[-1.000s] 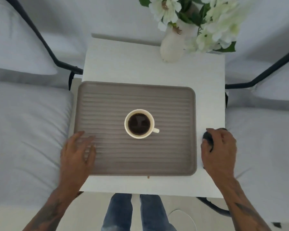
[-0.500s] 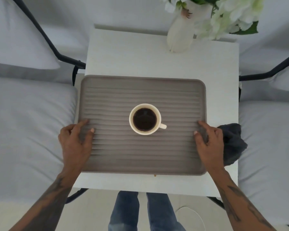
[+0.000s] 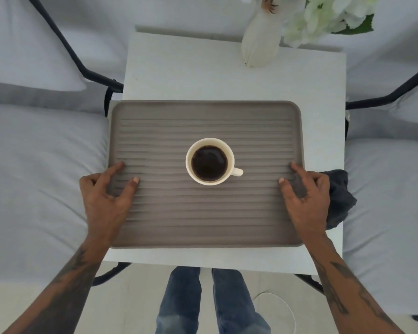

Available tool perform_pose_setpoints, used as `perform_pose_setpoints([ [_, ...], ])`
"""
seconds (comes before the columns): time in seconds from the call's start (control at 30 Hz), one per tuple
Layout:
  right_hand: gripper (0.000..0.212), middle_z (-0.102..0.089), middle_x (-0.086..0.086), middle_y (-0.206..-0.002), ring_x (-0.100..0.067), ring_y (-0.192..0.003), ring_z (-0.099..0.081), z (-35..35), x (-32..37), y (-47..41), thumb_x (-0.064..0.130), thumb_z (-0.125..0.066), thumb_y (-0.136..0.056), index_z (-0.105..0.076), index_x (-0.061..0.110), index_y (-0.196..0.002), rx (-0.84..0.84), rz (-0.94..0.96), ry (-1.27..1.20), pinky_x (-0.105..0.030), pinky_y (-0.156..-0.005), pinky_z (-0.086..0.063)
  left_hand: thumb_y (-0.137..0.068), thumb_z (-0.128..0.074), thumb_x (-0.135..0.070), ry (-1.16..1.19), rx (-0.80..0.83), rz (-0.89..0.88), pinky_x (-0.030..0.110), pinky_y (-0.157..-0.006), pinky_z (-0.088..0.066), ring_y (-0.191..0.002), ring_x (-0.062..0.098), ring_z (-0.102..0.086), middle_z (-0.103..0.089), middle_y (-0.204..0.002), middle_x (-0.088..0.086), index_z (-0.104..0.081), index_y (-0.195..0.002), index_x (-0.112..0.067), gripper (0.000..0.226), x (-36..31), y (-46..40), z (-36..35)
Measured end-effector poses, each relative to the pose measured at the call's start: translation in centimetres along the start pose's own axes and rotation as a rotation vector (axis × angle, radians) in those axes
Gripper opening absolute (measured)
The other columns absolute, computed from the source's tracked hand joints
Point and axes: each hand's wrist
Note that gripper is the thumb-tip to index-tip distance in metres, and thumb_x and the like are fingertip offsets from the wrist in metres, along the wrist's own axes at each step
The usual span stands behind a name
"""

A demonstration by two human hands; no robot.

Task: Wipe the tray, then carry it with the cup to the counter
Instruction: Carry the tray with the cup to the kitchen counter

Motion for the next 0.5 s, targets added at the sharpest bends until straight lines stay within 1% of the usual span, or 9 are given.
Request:
perform_pose_setpoints([
  [0.1,0.040,-0.041,-0.008,-0.101,-0.007,-0.089,-0.043,1.6,0.9,0.0,0.015,-0.074,-0.083,-0.067,0.013,-0.122,-0.024,0.045,0.002,0.004,-0.080,-0.032,-0.080,-0.078,-0.033,-0.007,-0.011,-0.012,-0.004,-0.086,-0.032,-0.092,0.000,-0.041,-0.036,-0.110,0.007,-0.064,-0.129,-0.025,0.052,-0.9,0.6,1.2],
  [0.17,0.041,-0.042,-0.010,-0.102,-0.009,-0.088,-0.043,3.1,1.7,0.2,0.014,-0.074,-0.083,-0.066,0.014,-0.123,-0.017,0.051,0.003,0.004,-0.078,-0.034,-0.079,-0.078,-0.035,-0.020,0.002,0.004,0.001,-0.087,-0.033,-0.099,0.010,-0.042,-0.035,-0.111,0.004,-0.062,-0.130,-0.028,0.054,-2.0,1.2,2.3],
  [0.2,0.042,-0.043,-0.011,-0.103,-0.007,-0.088,-0.043,4.0,2.2,0.4,0.015,-0.074,-0.083,-0.066,0.014,-0.123,-0.010,0.055,0.008,0.004,-0.077,-0.034,-0.078,-0.078,-0.035,-0.024,0.006,0.009,0.002,-0.087,-0.032,-0.101,0.012,-0.042,-0.035,-0.112,0.003,-0.062,-0.130,-0.029,0.055,-2.7,1.5,3.0],
  [0.3,0.043,-0.045,-0.009,-0.107,-0.010,-0.095,-0.046,7.1,3.7,1.2,0.018,-0.074,-0.082,-0.065,0.017,-0.124,0.000,0.059,0.002,0.004,-0.080,-0.034,-0.076,-0.079,-0.033,-0.020,0.001,-0.005,0.002,-0.089,-0.033,-0.100,0.012,-0.040,-0.037,-0.112,0.007,-0.063,-0.129,-0.029,0.055,-5.1,2.7,5.3],
  [0.33,0.043,-0.045,-0.007,-0.107,-0.011,-0.097,-0.046,8.2,4.4,1.4,0.019,-0.073,-0.083,-0.064,0.019,-0.125,0.008,0.049,-0.001,0.005,-0.082,-0.033,-0.075,-0.080,-0.033,-0.014,0.010,-0.009,0.008,-0.091,-0.036,-0.100,0.012,-0.040,-0.037,-0.112,0.009,-0.063,-0.128,-0.029,0.056,-6.1,3.0,6.2],
  [0.37,0.043,-0.044,-0.006,-0.107,-0.011,-0.097,-0.047,9.2,5.1,1.7,0.019,-0.073,-0.083,-0.064,0.021,-0.125,0.012,0.040,-0.002,0.005,-0.082,-0.033,-0.075,-0.080,-0.033,-0.013,0.021,-0.008,0.015,-0.093,-0.037,-0.100,0.013,-0.040,-0.038,-0.113,0.011,-0.063,-0.128,-0.029,0.056,-7.0,3.4,7.1],
  [0.4,0.044,-0.044,-0.005,-0.107,-0.008,-0.095,-0.047,10.3,5.8,2.0,0.019,-0.073,-0.083,-0.064,0.022,-0.125,0.009,0.038,-0.004,0.005,-0.083,-0.033,-0.074,-0.081,-0.033,-0.017,0.027,-0.010,0.019,-0.094,-0.037,-0.101,0.013,-0.040,-0.039,-0.113,0.012,-0.063,-0.128,-0.030,0.057,-7.8,3.7,8.0],
  [0.47,0.044,-0.044,-0.004,-0.105,0.000,-0.093,-0.047,12.5,7.3,2.7,0.019,-0.073,-0.083,-0.064,0.022,-0.125,-0.006,0.044,-0.012,0.004,-0.084,-0.034,-0.072,-0.082,-0.035,-0.013,0.028,-0.018,0.011,-0.095,-0.034,-0.102,0.015,-0.043,-0.039,-0.114,0.011,-0.064,-0.127,-0.031,0.057,-9.5,4.2,9.9],
  [0.5,0.044,-0.044,-0.003,-0.105,0.003,-0.095,-0.047,13.6,8.2,3.0,0.019,-0.073,-0.083,-0.063,0.022,-0.126,-0.011,0.045,-0.017,0.004,-0.084,-0.035,-0.072,-0.082,-0.037,-0.007,0.032,-0.022,0.012,-0.097,-0.034,-0.103,0.017,-0.044,-0.038,-0.114,0.011,-0.064,-0.127,-0.031,0.058,-10.3,4.4,10.8],
])
Point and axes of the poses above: each hand's wrist, its own y-axis away from the middle knuckle, its own z-axis out of the back of the hand, x = y × z
